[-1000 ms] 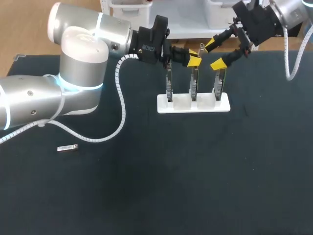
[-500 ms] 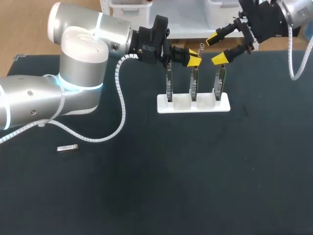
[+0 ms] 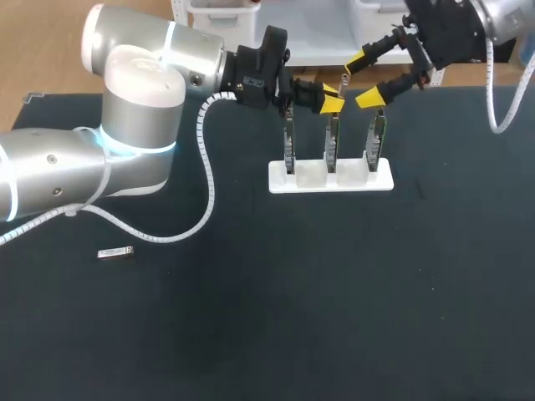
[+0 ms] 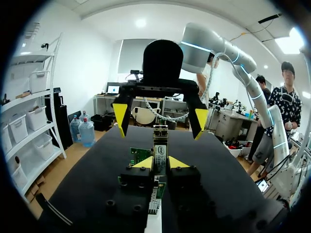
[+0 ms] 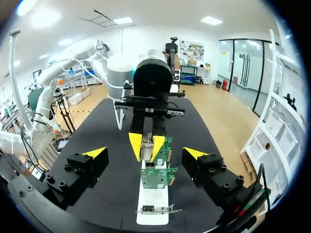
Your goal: Pick up the optical module with the left hand, and insert it into the network port with the right hand.
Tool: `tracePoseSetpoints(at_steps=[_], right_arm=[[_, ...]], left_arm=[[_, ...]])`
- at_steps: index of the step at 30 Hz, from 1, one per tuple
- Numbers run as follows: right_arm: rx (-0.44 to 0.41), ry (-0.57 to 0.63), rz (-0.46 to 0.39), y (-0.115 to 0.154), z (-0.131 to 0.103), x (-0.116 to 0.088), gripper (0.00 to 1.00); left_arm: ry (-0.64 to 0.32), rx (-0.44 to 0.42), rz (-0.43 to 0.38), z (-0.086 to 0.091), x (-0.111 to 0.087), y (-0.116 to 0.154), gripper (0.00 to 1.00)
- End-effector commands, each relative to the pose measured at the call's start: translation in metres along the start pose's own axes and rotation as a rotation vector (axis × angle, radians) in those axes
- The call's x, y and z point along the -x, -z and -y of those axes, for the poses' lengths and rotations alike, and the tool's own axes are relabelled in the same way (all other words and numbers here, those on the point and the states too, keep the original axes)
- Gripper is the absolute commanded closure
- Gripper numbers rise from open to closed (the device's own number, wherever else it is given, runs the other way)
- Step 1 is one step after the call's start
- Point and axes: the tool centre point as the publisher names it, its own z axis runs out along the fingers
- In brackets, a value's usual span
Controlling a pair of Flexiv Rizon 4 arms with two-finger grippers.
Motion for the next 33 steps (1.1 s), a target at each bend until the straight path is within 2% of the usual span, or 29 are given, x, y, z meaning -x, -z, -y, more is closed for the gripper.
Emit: tracePoseSetpoints(at_steps=[1,15,33], right_arm=[[0.006,0.005,0.002,-0.003,0.002,0.003,0.0],[-0.011,0.003,0.015,-0.008,0.005,0.009,0.0],[0.006,0.004,0.012,-0.014,0.003,0.011,0.0]], left_arm=[[0.0,-0.002,-0.001,-0.001,0.0,0.0,1.0],[0.0,-0.002,-0.001,-0.001,0.0,0.0,1.0],[0.0,-0.002,-0.001,-0.001,0.0,0.0,1.0]])
